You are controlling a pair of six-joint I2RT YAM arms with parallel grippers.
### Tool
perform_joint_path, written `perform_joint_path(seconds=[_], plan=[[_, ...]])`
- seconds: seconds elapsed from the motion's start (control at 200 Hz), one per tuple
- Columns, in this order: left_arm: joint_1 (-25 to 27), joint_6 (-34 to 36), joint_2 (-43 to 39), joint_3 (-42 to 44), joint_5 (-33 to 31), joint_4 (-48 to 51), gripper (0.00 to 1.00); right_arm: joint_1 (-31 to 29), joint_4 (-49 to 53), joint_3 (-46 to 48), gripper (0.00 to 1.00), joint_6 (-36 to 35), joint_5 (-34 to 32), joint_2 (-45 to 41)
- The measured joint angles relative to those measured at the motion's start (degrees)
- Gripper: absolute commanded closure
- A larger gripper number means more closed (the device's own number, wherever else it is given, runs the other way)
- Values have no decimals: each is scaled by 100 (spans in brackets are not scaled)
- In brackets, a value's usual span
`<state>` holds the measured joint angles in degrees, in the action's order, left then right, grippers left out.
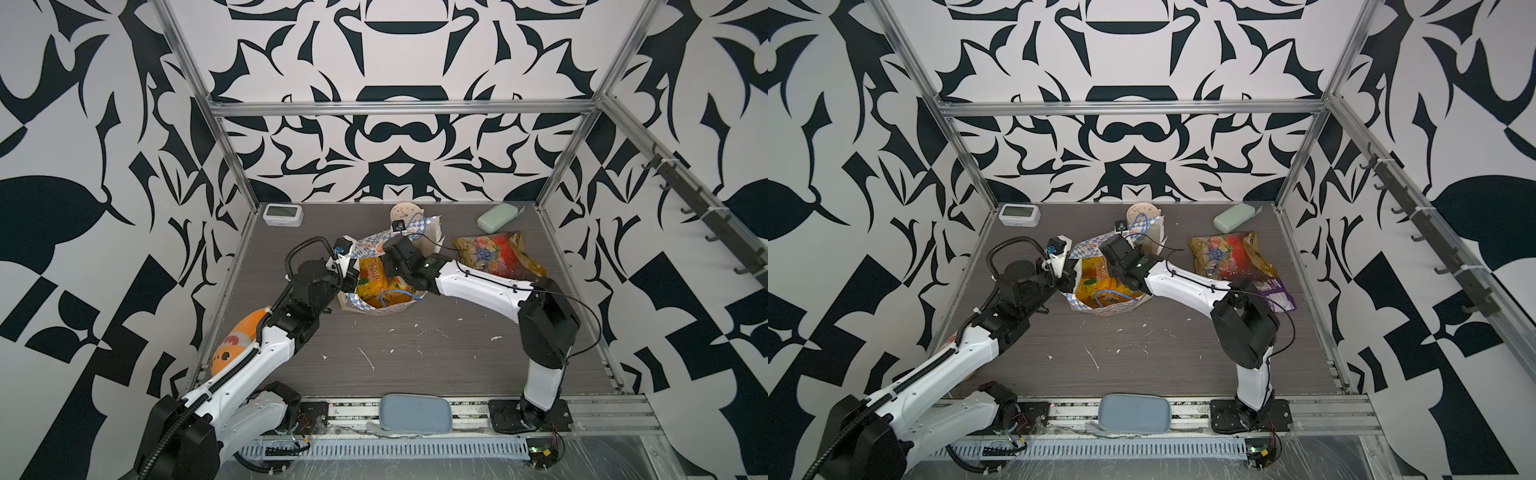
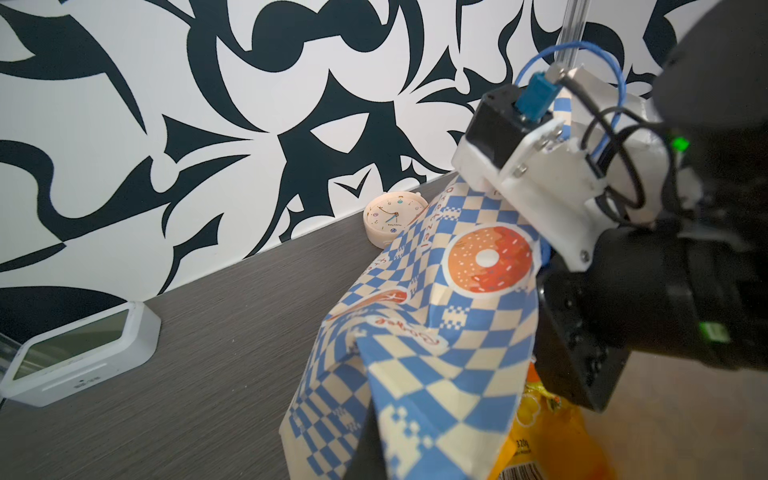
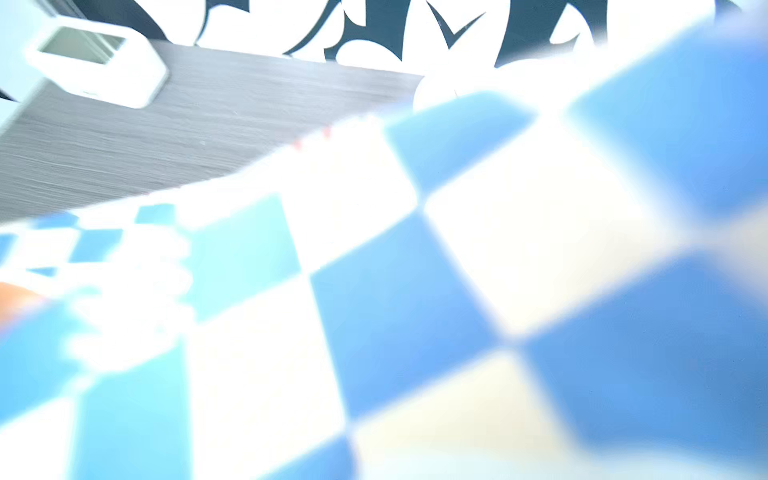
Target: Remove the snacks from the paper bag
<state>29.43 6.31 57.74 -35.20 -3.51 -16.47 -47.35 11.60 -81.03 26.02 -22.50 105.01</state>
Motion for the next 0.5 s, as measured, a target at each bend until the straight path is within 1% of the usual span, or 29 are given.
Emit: perform_joint_path(seconds=[0.16,0.3,0.395,0.5], plan=[[0,-2,-31,0,-17,-17,100,76,-225,345,100,-219,461,-549],[0,-4,-31,0,-28,-22,100,186,-407,481,100,-267,962,-975],[0,-7,-28,0,-50,-24,100,286,-507,483,100,-258,1316,-1156],[0,-7,-24,0,-72,-26,100,378,-518,481,100,-249,1547,-1252]])
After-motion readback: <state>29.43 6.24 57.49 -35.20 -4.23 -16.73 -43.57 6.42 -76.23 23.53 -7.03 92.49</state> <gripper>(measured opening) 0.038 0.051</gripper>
